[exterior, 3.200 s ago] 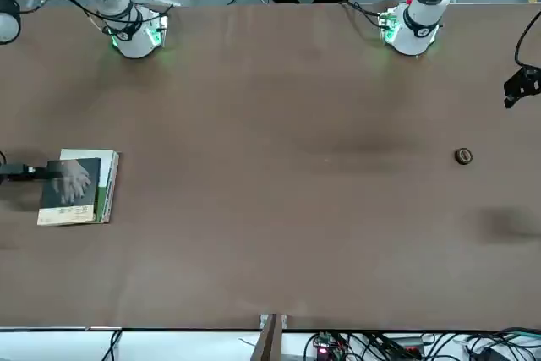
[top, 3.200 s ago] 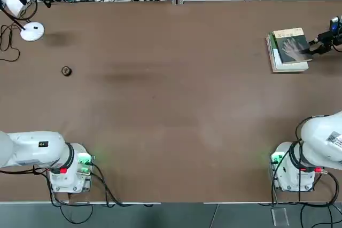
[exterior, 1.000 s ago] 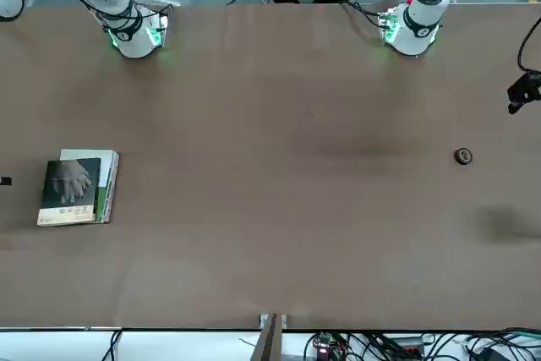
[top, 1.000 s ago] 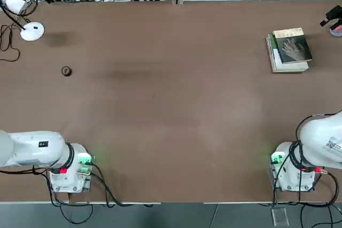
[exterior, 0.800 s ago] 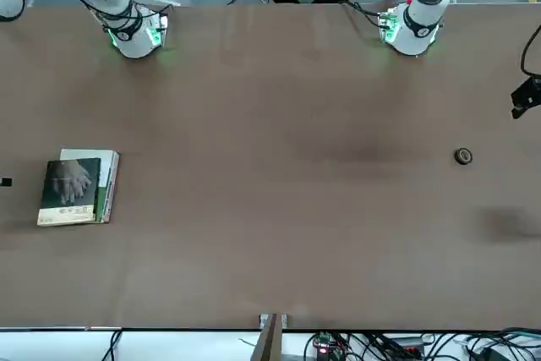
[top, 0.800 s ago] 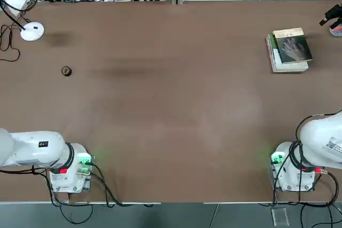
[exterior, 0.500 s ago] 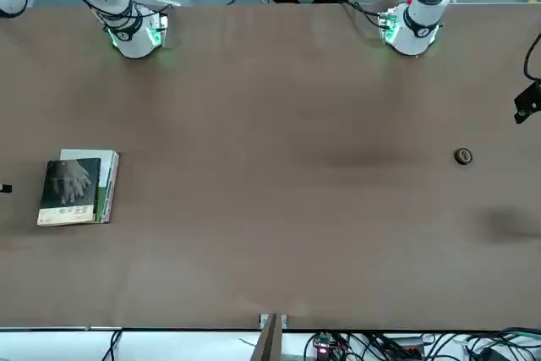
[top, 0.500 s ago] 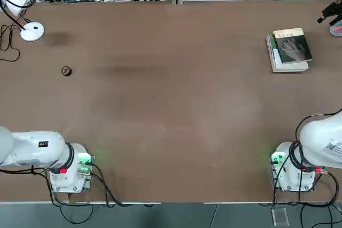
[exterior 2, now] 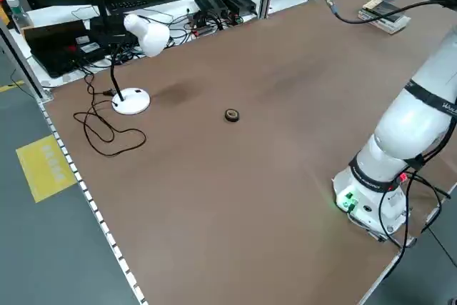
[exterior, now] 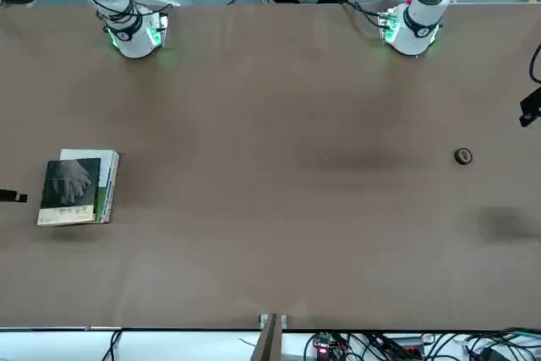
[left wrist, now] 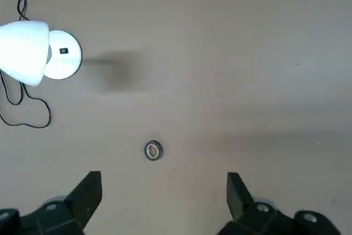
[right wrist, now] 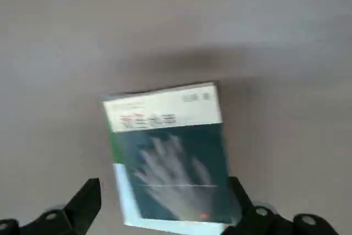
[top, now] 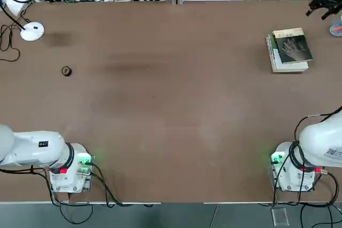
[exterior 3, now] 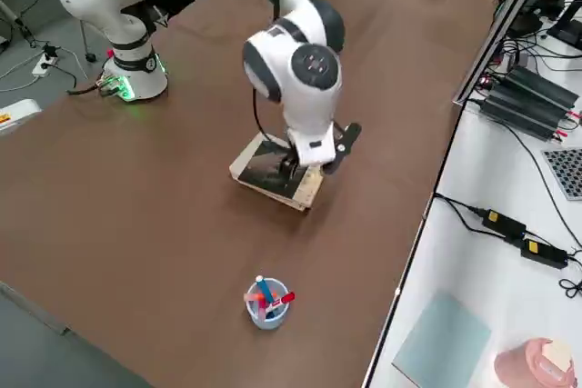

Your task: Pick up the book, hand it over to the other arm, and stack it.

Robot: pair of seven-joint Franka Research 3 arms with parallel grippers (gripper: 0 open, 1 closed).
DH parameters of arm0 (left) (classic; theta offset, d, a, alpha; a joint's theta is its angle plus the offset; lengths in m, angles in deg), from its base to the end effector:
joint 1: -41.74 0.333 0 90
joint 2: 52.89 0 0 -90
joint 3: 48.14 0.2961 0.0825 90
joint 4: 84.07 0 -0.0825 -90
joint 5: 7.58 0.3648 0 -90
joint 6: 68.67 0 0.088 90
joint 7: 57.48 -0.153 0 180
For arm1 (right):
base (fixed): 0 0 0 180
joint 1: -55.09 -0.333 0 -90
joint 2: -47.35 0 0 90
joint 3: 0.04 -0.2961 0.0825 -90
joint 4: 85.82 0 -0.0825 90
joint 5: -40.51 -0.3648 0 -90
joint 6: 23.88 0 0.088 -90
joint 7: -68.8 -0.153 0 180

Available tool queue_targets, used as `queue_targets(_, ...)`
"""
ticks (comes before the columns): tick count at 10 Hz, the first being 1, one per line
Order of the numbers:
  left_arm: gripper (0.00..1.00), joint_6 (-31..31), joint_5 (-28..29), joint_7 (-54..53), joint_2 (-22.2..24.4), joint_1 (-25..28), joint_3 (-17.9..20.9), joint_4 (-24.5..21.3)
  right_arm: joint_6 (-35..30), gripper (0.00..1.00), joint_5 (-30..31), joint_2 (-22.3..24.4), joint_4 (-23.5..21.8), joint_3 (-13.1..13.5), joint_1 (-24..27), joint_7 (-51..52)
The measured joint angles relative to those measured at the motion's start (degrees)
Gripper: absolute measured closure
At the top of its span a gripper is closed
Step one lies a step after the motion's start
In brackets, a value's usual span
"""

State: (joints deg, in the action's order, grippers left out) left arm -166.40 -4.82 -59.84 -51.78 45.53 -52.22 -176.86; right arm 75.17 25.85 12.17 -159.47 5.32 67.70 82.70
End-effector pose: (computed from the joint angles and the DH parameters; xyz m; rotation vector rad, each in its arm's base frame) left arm 0.5475 0.0037 0.5597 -3.0851 0.0776 -0.1616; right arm 0.6528 -0.1636 0.3259 -2.9001 0.1746 0.1576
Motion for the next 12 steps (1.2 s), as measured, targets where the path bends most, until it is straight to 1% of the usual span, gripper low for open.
queue_targets(2, 0.0, 0.28, 0.0, 0.0, -0.05, 0.0, -0.01, 0.01, 0.04, 0.0, 0.82, 2.02, -0.58, 0.32, -2.3, -4.36)
queue_targets(6, 0.0, 0.5, 0.0, 0.0, -0.07, 0.0, -0.02, 0.01, 0.06, 0.0, 5.93, 6.3, -2.55, 0.47, -5.3, -9.4)
queue_targets(9, 0.0, 0.62, 0.0, 0.0, -0.1, 0.0, -0.03, 0.01, 0.07, 0.0, 8.71, 10.62, -4.51, 0.49, -9.21, -13.13)
queue_targets(12, 0.0, 0.67, 0.0, 0.0, -0.15, 0.0, -0.05, 0.01, 0.02, 0.0, 13.64, 15.2, -5.92, 0.48, -13.55, -16.9)
